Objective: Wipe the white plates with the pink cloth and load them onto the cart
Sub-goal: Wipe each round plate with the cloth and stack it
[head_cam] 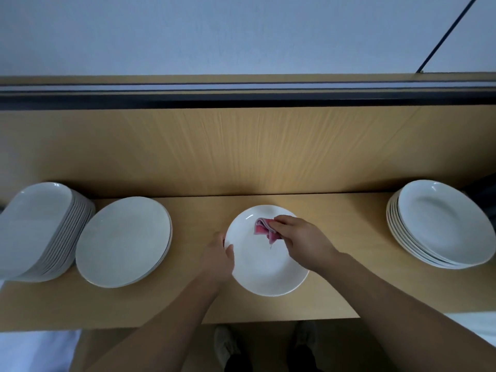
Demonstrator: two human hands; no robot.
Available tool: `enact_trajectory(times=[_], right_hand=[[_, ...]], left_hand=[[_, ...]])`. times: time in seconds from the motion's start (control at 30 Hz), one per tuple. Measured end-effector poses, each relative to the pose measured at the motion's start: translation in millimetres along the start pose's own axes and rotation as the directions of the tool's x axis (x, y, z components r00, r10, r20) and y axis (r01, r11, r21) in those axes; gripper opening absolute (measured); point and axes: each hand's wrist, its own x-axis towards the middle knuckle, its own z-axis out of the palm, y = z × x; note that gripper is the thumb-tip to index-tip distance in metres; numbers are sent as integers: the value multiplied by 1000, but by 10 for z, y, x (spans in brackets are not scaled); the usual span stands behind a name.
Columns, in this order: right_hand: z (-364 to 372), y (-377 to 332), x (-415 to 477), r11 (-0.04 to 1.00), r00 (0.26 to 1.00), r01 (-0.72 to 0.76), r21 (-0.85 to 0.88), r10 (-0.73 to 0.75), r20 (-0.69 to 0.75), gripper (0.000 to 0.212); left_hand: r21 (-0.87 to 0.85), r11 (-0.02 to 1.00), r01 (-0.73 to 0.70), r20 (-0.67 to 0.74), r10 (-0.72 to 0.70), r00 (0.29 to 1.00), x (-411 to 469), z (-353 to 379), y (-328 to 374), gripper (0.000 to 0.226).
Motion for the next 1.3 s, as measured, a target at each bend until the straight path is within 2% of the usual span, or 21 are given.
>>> enact_trajectory(times=[0.1, 0.17, 0.23, 0.3, 0.37, 0.43, 0.53, 0.67, 0.77, 0.83, 0.9, 0.97, 1.07, 1.2, 1.3], right_hand=[[143, -4, 195, 999, 997, 17, -42, -14, 80, 51], [235, -39, 341, 997, 999, -6, -80, 10, 53, 52], [342, -103, 451, 980, 995, -91, -178, 95, 12, 57], [486, -181, 475, 937, 970, -204, -283, 232, 68, 67], [627, -253, 423, 912, 939, -262, -317, 316, 134, 74], [708, -284, 380, 914, 932, -273, -301, 328, 153, 79], [783, -288, 349, 940, 951, -180, -291, 242, 194, 78], [893, -305, 244, 967, 983, -17, -255, 63, 172, 75], [862, -241, 198, 965, 970, 56, -255, 8, 242, 69], [806, -178, 234, 966, 959, 74, -250, 0, 284, 63], [766, -167, 284, 971, 963, 73, -228, -9, 270, 56], [754, -216, 303, 973, 969, 65, -222, -8, 249, 51], [799, -286, 227, 975, 974, 56, -214, -6, 226, 51], [770, -293, 68, 963, 960, 187, -197, -136, 245, 39], [645, -264, -111, 935, 899, 316, -161, -241, 366, 34]], left_hand=[[95, 992, -88, 37, 85, 996, 11, -110, -80, 37], [134, 979, -150, 101, 137, 985, -23, -185, -122, 41], [150, 968, -203, 181, 175, 968, -82, -220, -132, 46], [148, 963, -227, 217, 192, 957, -100, -213, -134, 47], [112, 968, -225, 228, 196, 954, -70, -189, -146, 46], [93, 972, -216, 234, 189, 954, -44, -169, -169, 44], [27, 976, -217, 237, 204, 950, -45, -163, -191, 44], [-12, 973, -232, 224, 229, 947, -26, -182, -162, 48], [1, 964, -267, 248, 259, 934, -15, -224, -121, 58], [132, 928, -349, 301, 298, 906, 15, -306, -111, 81], [295, 840, -455, 364, 341, 866, 56, -400, -118, 100], [407, 752, -518, 405, 359, 841, 66, -460, -122, 104], [511, 687, -516, 393, 347, 851, 69, -440, -125, 105], [552, 673, -492, 394, 309, 865, 67, -403, -111, 106], [583, 631, -512, 415, 312, 855, 75, -448, -53, 108]])
